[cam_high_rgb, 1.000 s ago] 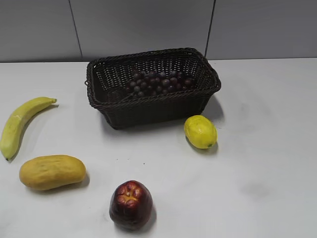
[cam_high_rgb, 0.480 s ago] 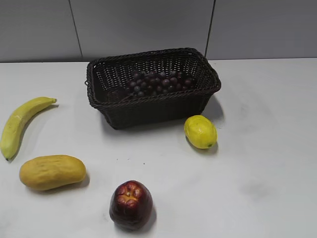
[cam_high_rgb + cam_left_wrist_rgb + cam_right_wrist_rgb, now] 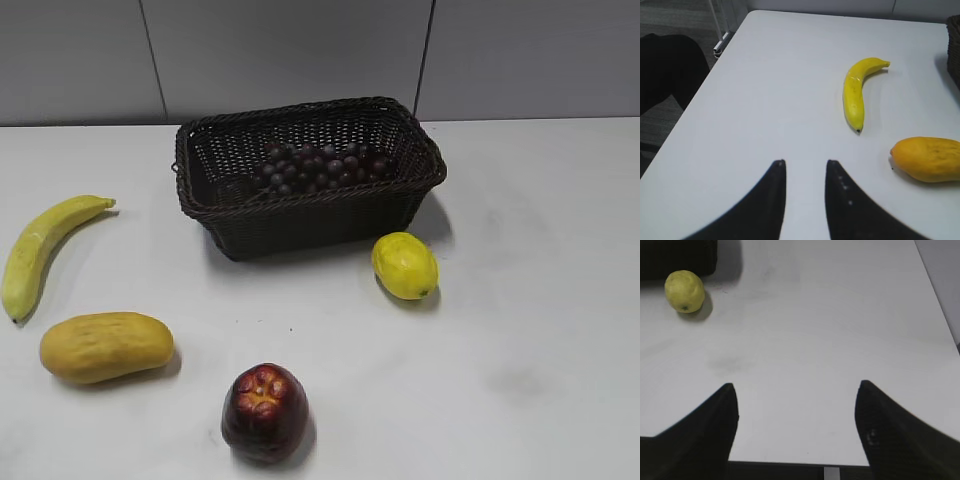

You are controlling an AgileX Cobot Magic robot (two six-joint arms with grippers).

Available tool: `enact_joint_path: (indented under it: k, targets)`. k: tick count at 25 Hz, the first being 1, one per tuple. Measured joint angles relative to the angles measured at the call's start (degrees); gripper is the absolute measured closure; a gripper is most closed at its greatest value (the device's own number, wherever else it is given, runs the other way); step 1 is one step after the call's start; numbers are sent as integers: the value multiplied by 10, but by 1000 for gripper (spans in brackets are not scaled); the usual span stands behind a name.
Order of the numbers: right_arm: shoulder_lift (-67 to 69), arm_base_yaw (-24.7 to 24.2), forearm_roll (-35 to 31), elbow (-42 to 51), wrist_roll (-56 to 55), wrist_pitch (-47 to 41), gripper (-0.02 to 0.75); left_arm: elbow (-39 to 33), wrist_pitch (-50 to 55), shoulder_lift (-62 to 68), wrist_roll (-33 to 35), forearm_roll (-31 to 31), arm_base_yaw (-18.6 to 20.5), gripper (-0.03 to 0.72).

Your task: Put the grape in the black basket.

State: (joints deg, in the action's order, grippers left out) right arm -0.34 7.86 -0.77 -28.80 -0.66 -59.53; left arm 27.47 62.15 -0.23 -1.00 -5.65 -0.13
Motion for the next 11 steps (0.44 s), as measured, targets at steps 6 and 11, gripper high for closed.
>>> enact_joint_path:
  k: [6,11]
  targets:
    - [0,0,2,0,-3,-1,186,0,0,0,0,0,0,471]
    - [0,0,2,0,-3,-1,186,0,0,0,0,0,0,471]
